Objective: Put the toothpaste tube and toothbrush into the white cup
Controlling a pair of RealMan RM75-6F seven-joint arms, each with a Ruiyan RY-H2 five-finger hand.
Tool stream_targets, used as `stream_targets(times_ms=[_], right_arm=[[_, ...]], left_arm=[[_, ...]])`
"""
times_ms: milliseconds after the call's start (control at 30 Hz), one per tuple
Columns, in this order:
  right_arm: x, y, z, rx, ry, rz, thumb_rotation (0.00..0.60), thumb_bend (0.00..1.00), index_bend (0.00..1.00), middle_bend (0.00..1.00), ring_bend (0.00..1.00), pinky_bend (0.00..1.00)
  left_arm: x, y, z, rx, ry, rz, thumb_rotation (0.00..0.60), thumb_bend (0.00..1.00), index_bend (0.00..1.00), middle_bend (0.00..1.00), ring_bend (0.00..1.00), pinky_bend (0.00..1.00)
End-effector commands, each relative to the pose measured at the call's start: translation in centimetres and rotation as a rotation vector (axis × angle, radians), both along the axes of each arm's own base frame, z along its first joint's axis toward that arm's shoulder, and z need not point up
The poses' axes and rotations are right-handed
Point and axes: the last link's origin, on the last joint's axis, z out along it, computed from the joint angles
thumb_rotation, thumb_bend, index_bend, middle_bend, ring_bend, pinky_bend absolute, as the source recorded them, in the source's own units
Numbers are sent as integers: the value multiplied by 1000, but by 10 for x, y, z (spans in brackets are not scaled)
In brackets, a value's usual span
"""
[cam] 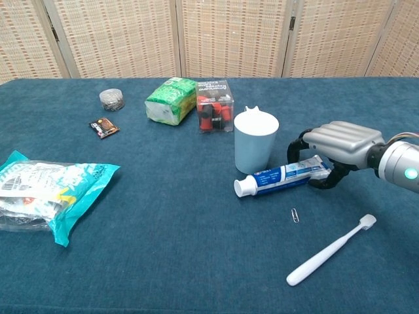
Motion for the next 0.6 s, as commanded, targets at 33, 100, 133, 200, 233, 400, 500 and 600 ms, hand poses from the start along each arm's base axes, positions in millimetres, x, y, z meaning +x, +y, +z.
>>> stream_targets(times_ms=[33, 100, 133, 200, 233, 400, 500, 600], right_arm=[[-1, 0, -2, -10, 2, 4, 600, 273, 402, 338, 195, 236], [-1, 0, -2, -19, 3, 7, 600, 298, 454, 354, 209, 244], [-2, 1, -2, -24, 4, 10, 600, 306, 468, 358, 212, 247], [-2, 1, -2, -38, 2, 17, 600, 327, 497, 368, 220, 251], [-2, 1, -2, -45, 1, 20, 600, 344, 517, 376, 226, 251], [-10, -3, 13, -89, 3, 36, 600, 386, 578, 399, 246, 254], [-16, -7, 29, -99, 12, 42, 600, 386, 587, 402, 247, 254], [-24, -11, 51, -103, 31, 45, 600, 386, 597, 404, 247, 254]], left_arm=[[-1, 0, 0, 1, -1, 2, 600, 249, 178, 170, 142, 197], [-2, -1, 1, 4, -1, 7, 600, 248, 178, 170, 141, 198], [-3, -2, 1, 4, -1, 9, 600, 248, 178, 170, 141, 197], [-4, -3, 1, 3, -3, 14, 600, 248, 178, 170, 141, 197], [-4, -3, 1, 2, -5, 15, 600, 248, 179, 169, 141, 198], [-4, -3, 1, 1, -8, 12, 600, 248, 179, 165, 141, 198], [-4, -2, 0, -1, -8, 10, 600, 248, 179, 165, 141, 198], [-3, -2, 0, 0, -10, 6, 600, 248, 179, 165, 142, 198]])
